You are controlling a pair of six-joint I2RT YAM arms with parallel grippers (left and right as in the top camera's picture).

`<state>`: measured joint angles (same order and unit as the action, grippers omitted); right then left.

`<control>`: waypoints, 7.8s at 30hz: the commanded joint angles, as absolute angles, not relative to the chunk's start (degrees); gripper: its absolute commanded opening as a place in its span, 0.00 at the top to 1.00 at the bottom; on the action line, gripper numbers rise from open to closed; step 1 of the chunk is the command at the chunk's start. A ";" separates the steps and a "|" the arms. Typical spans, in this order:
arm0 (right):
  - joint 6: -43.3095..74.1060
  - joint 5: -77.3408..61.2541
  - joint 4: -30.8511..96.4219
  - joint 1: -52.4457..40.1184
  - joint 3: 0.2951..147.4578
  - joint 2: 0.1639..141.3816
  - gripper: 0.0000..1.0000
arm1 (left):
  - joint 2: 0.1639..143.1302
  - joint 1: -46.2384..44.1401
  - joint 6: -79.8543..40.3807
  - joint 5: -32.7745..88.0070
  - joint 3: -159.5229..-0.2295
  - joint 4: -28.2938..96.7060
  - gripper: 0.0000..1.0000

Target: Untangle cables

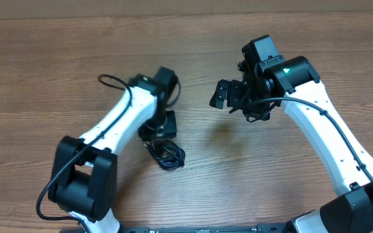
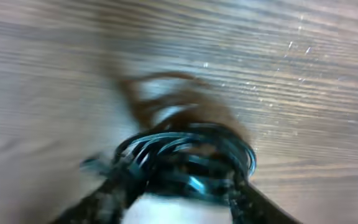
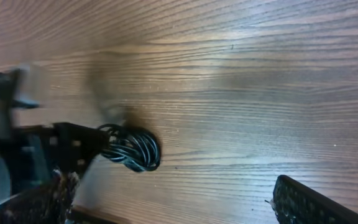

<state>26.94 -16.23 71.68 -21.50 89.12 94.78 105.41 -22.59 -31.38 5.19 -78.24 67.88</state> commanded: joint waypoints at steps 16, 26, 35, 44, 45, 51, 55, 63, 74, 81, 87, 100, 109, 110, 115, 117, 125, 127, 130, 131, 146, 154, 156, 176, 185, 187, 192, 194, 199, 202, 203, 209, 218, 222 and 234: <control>17.78 -21.15 38.63 -44.99 67.46 98.06 0.11 | 105.36 5.30 -32.14 3.01 -91.11 79.42 0.01; 17.72 -17.52 33.04 -45.63 67.46 103.66 0.54 | 105.36 4.80 -32.16 3.03 -89.76 79.46 0.00; 18.17 -17.45 33.21 -45.69 67.44 106.19 0.67 | 105.38 4.80 -32.12 3.03 -89.17 79.46 0.01; 27.51 -20.91 42.13 -38.83 83.07 106.00 0.96 | 105.38 4.27 -4.97 29.71 -89.12 80.27 0.00; 27.77 -21.93 44.14 -37.80 86.26 105.91 0.96 | 105.38 3.84 0.27 35.00 -89.12 80.84 0.00; 34.33 -27.03 50.57 -32.73 98.30 105.86 0.96 | 105.38 -0.91 4.86 43.33 -89.12 80.47 0.12; 36.42 -36.58 46.98 -31.79 98.52 105.86 0.96 | 105.38 -5.23 1.56 43.16 -89.12 77.71 0.13; 38.46 -38.94 46.61 -30.83 98.54 105.86 0.96 | 105.38 -7.64 -10.02 32.75 -89.12 71.57 0.31; 43.55 -54.39 45.10 -23.40 99.00 105.86 0.96 | 105.67 -7.64 -30.70 6.66 -88.95 70.00 0.96; 38.02 -32.34 56.23 -21.67 99.57 105.89 0.91 | 105.67 -7.55 -21.30 15.42 -88.95 69.49 0.96; 36.99 -17.19 64.90 -25.96 95.90 106.00 0.23 | 105.67 -7.60 -20.38 12.51 -88.88 70.22 0.15; 36.97 -19.11 65.76 -27.05 94.83 106.00 0.10 | 105.67 -8.05 -30.61 9.47 -75.85 56.07 0.61; 36.99 -19.11 66.19 -27.16 94.83 106.00 0.10 | 105.67 -8.32 -30.89 9.58 -75.83 51.79 0.72; 36.99 -19.11 66.15 -27.33 94.83 106.00 0.10 | 105.67 -8.32 -30.89 9.04 -75.83 51.29 0.73; 36.93 -19.09 66.32 -28.58 94.83 106.00 0.10 | 105.62 -8.29 -30.85 7.14 -75.96 50.48 0.96; 36.25 -18.94 66.17 -29.30 94.83 106.00 0.10 | 105.19 -8.27 -28.21 12.03 -77.76 51.90 0.96; 35.94 -19.18 63.29 -30.37 94.83 106.00 0.04 | 102.28 -8.29 -22.04 47.59 -92.12 56.31 0.96; 35.92 -19.79 63.24 -30.37 94.83 106.00 0.05 | 102.21 -8.29 -22.35 48.14 -92.12 56.77 0.96; 35.92 -20.67 62.67 -30.37 94.83 106.00 0.05 | 102.21 -8.38 -22.26 51.70 -92.09 56.75 0.96; 35.92 -20.62 62.26 -30.37 94.83 106.00 0.05 | 102.21 -8.38 -22.22 53.58 -92.09 56.38 0.96; 36.16 -21.06 57.78 -32.29 93.38 106.54 0.55 | 102.24 -8.60 -27.44 60.93 -92.09 52.77 0.96; 36.58 -21.04 64.53 -24.82 94.65 105.34 0.96 | 102.24 -7.46 -38.81 23.11 -92.09 69.58 0.96; 36.60 -21.06 65.89 -20.95 94.74 103.42 0.96 | 102.24 -7.09 -38.35 22.20 -92.09 70.83 0.96; 28.62 -29.95 58.78 -26.70 94.35 99.29 0.17 | 102.24 -8.95 -28.36 67.94 -92.09 53.32 0.96; 28.67 -22.98 60.34 -26.22 94.35 99.35 0.54 | 102.24 -8.93 -28.29 70.13 -92.09 54.22 0.96; 28.64 -22.98 60.23 -25.12 94.35 99.35 0.58 | 102.24 -8.93 -28.27 70.11 -92.09 54.70 0.96; 28.58 -22.96 59.79 -23.53 94.35 99.35 0.57 | 102.24 -8.97 -27.79 69.95 -92.09 55.66 0.96; 28.58 -22.94 59.53 -23.53 94.35 99.35 0.57 | 102.24 -9.04 -27.11 69.95 -92.07 56.10 0.96; 28.62 -22.94 60.55 -23.55 94.35 99.35 0.37 | 102.24 -9.10 -26.68 54.39 -92.07 58.83 0.96; 28.67 -22.94 60.69 -23.55 94.35 99.35 0.00 | 102.91 -11.14 -31.07 27.31 -91.94 62.81 0.94; 28.71 -22.94 60.60 -23.53 94.35 99.35 0.00 | 103.26 -11.79 -31.33 24.21 -91.88 62.57 0.91; 31.44 -22.50 63.77 -21.71 94.35 99.35 0.00 | 108.33 -20.29 -31.29 5.63 -91.61 51.55 0.00; 24.69 -17.56 75.75 -9.65 94.35 99.35 0.00 | 119.15 -21.19 -28.25 0.62 -91.61 40.95 0.00; 23.88 -17.58 76.01 -8.78 94.35 99.35 0.00 | 122.54 -21.17 -28.27 0.64 -91.61 39.03 0.59; 23.90 -25.56 73.78 -9.45 94.11 99.35 0.00 | 101.56 -21.02 -38.22 11.86 -94.02 43.05 0.96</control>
<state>24.29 -20.56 74.35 -8.78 94.04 100.01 112.03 -21.28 -31.31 7.20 -91.68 43.44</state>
